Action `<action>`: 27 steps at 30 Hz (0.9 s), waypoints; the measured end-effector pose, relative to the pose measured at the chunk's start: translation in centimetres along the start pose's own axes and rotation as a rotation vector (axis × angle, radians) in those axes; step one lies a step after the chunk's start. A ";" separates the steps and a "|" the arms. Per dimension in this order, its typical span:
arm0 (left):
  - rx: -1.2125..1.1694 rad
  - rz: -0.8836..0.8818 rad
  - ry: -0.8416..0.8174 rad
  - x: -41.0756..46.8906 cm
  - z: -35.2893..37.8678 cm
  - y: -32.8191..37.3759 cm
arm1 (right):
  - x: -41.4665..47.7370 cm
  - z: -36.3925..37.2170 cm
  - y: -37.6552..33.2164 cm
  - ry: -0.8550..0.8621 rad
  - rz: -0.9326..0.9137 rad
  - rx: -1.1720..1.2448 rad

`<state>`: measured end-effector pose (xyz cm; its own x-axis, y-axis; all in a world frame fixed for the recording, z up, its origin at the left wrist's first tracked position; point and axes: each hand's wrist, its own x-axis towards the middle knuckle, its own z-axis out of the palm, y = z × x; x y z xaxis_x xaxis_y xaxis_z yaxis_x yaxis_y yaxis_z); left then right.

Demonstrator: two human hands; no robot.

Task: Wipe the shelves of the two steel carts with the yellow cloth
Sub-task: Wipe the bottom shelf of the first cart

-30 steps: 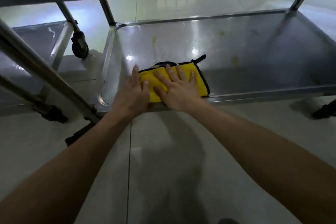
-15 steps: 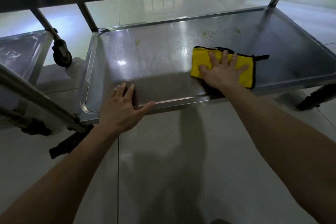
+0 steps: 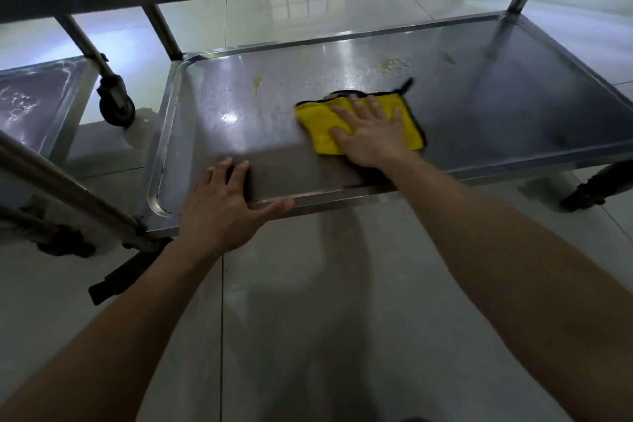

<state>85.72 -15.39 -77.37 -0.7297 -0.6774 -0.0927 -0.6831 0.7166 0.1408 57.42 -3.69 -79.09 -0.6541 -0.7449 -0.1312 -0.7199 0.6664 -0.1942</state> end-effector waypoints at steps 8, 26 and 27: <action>-0.003 -0.005 0.006 0.1 0.6 0.1 | -3.9 -0.8 6.9 0.048 0.364 0.072; 0.021 -0.023 0.011 -0.4 1.2 0.1 | -1.0 0.6 2.4 -0.041 -0.003 -0.014; 0.027 -0.023 0.006 -0.5 1.0 0.2 | -0.1 0.6 1.0 -0.045 -0.004 -0.008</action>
<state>85.90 -14.74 -78.32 -0.7138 -0.6946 -0.0900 -0.7002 0.7051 0.1117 56.94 -2.97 -79.86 -0.6404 -0.7481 -0.1739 -0.7243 0.6636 -0.1874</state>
